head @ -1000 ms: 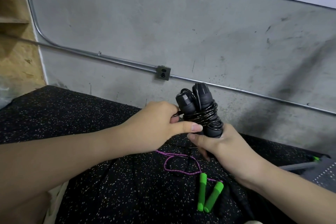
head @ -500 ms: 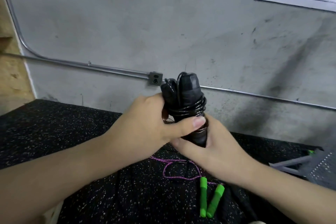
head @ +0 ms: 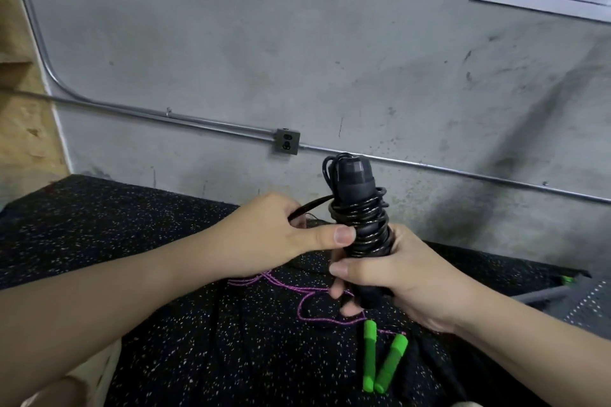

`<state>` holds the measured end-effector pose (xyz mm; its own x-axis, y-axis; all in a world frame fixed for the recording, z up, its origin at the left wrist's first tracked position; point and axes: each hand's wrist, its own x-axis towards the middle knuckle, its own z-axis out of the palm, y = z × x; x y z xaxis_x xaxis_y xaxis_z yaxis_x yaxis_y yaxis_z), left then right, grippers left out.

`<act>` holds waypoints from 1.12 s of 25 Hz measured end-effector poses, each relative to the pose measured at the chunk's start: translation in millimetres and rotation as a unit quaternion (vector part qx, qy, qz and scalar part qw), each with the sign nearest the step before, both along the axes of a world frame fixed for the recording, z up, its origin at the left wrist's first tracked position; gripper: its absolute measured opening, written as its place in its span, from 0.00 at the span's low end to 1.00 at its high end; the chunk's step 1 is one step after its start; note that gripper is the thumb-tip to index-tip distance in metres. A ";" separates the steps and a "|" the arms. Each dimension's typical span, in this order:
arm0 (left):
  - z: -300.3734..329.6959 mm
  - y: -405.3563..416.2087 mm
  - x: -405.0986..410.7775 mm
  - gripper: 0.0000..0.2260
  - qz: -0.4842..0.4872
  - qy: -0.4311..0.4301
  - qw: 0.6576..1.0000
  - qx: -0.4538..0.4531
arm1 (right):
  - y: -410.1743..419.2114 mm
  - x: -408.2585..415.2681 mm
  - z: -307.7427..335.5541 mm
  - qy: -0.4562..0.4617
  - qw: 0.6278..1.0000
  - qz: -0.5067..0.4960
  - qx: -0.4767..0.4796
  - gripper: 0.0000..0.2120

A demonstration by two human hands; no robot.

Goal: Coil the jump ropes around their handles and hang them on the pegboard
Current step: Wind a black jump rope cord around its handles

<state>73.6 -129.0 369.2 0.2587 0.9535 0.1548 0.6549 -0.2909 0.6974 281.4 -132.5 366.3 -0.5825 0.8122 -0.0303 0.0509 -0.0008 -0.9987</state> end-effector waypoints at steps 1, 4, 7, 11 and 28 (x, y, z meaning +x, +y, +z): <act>0.1 0.0 0.9 0.38 0.006 -0.003 1.000 0.005 | 0.5 -0.4 -0.6 -0.001 1.000 -0.014 -0.001 0.07; 2.5 -3.0 6.8 0.32 0.012 -0.022 0.998 0.054 | 2.1 0.0 0.1 -0.016 0.999 -0.044 0.011 0.11; 0.5 -4.5 11.2 0.29 0.012 -0.038 0.996 0.084 | 7.0 1.3 -1.6 -0.028 0.996 -0.069 0.039 0.15; -5.4 -9.5 12.5 0.24 0.010 -0.007 0.994 0.111 | 13.2 2.9 -7.9 -0.067 0.991 -0.088 0.071 0.10; -9.6 -15.2 11.6 0.10 -0.130 -0.195 0.972 0.000 | 3.4 1.9 2.7 0.013 0.970 0.206 -0.127 0.16</act>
<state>85.2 -144.2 359.6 0.4119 0.8640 0.2898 0.2450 -0.4112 0.8780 283.2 -129.1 369.0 -0.8590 0.4794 -0.1799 0.0734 -0.2324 -0.9698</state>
